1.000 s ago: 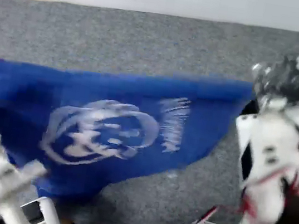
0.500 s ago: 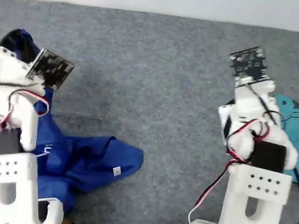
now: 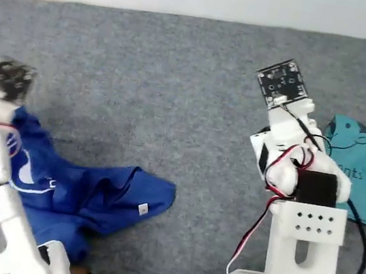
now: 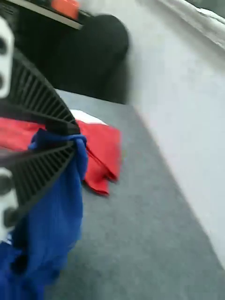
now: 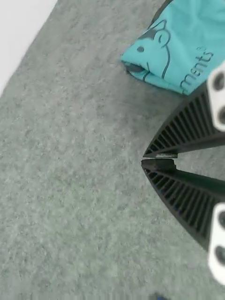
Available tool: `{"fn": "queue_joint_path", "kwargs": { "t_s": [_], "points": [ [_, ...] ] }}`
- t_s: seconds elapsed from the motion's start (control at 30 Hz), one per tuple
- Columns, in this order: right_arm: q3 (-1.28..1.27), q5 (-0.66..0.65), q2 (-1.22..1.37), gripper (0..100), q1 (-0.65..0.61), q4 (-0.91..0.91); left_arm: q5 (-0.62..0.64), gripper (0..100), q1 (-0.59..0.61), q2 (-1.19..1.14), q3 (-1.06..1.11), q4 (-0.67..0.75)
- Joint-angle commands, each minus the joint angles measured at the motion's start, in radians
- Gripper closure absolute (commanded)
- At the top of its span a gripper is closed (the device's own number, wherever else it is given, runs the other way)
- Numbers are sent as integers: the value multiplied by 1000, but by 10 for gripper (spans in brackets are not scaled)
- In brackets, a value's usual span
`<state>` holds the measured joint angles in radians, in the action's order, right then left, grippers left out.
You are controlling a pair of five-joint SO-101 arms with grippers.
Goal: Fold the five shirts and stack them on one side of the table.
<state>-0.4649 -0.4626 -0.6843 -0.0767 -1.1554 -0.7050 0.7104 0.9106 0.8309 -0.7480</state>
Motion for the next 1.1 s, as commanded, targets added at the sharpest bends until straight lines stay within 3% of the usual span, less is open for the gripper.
{"fn": "queue_joint_path", "kwargs": {
  "t_s": [0.0,0.17,0.47,0.77,1.07],
  "points": [
    [3,-8,-18,988,-58,-4,-91,997,160,106,-22,-100],
    [6,-5,58,988,-160,-5,-183,997,341,224,88,-184],
    [172,95,363,984,-440,-119,-265,997,569,425,403,-189],
    [468,94,768,968,-740,-245,-267,997,588,667,596,-189],
    [720,95,1096,777,-874,-280,-307,997,586,890,748,-190]
  ]
}}
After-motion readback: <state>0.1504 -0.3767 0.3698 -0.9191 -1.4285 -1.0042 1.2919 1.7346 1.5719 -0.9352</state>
